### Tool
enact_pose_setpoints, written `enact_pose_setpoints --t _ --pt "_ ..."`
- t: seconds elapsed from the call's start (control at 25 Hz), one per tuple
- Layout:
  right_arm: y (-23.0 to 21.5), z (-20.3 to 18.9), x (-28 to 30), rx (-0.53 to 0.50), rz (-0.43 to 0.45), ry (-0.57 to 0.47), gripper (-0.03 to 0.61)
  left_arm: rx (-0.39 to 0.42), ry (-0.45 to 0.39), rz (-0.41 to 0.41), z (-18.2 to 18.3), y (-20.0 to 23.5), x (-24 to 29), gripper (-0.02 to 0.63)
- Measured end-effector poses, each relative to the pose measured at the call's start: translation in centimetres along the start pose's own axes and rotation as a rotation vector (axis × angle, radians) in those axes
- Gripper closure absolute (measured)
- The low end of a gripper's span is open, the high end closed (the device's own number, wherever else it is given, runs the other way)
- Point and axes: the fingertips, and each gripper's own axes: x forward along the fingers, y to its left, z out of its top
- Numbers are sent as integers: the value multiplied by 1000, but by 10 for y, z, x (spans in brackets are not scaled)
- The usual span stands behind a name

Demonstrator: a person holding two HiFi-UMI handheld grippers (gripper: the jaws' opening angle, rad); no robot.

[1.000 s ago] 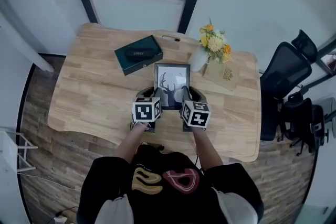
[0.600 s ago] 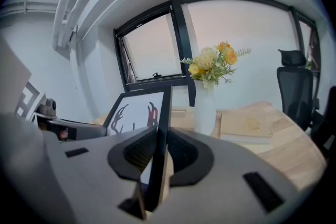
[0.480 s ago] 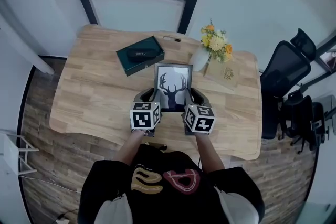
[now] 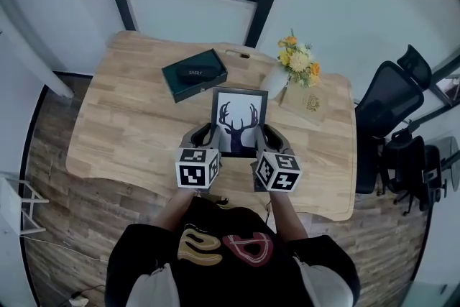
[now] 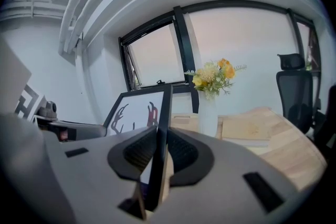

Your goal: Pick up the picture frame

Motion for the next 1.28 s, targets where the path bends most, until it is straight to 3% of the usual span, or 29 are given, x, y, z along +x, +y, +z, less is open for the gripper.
enact_pose_setpoints --t 0.84,1.28 --pt "25 25 -47 -14 60 -93 502 48 -98 -2 24 -19 -55 529" --pt "28 41 -58 -64 39 -143 503 68 -147 -19 37 -25 -63 529"
